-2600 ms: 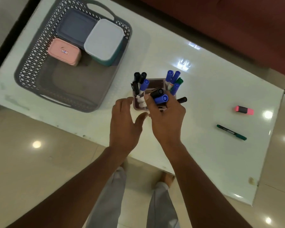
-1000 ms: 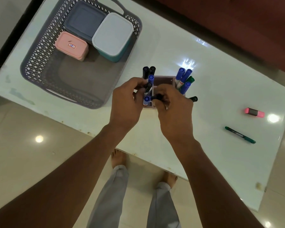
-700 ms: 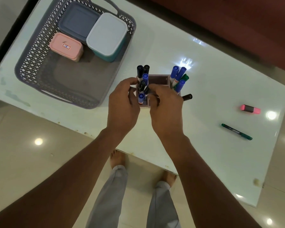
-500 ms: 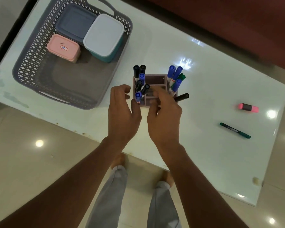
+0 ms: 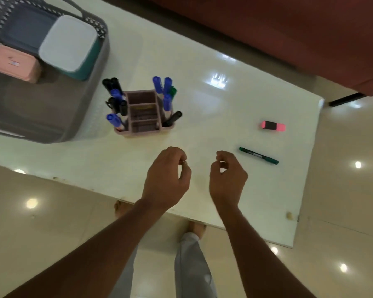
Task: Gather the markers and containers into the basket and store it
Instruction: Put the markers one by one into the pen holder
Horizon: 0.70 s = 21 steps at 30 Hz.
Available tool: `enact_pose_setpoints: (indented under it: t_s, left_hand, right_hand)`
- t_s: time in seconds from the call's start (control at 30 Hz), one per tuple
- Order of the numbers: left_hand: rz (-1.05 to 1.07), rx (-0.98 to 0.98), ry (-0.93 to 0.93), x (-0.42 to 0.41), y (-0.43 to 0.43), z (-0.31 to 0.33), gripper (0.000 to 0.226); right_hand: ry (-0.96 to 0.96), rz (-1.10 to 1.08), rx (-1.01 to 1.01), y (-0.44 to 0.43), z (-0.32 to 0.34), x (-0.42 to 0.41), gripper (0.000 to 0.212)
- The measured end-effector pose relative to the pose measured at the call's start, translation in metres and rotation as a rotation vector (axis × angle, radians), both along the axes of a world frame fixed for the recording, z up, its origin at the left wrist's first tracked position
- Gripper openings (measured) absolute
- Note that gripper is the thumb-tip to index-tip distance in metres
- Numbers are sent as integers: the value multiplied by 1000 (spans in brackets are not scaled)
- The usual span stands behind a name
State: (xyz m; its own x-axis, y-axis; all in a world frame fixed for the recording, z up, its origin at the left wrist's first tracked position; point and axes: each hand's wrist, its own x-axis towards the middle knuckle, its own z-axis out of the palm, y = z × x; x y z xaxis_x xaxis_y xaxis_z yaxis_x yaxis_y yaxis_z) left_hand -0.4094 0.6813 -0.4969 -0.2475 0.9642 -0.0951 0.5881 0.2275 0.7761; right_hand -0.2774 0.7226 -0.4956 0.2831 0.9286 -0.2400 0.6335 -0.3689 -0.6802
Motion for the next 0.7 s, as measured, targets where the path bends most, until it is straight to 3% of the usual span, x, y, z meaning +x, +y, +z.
enact_pose_setpoints:
  t_s: [0.1, 0.17, 0.23, 0.33, 0.47, 0.6, 0.7]
  left_hand:
    - [-67, 4, -16, 45, 26, -1, 7]
    - [-133, -2, -15, 77, 44, -7, 14]
    - [-210, -38, -15, 105, 60, -15, 24]
    - [-326, -114, 9, 134, 75, -23, 36]
    - [-333, -153, 19, 145, 78, -26, 38]
    - [-146, -91, -17, 127, 68, -22, 34]
    - [159, 18, -41, 100, 62, -12, 22]
  right_hand:
    - [140, -423, -109, 36, -11, 54, 8]
    - [301, -715, -245, 56, -15, 87, 17]
    - [360, -820, -311, 71, -21, 113, 27]
    - [381, -835, -351, 86, -33, 136, 37]
    - [356, -757, -405, 99, -43, 150, 27]
    - [478, -647, -403, 100, -35, 135, 16]
    - [592, -449, -328, 101, -14, 98, 14]
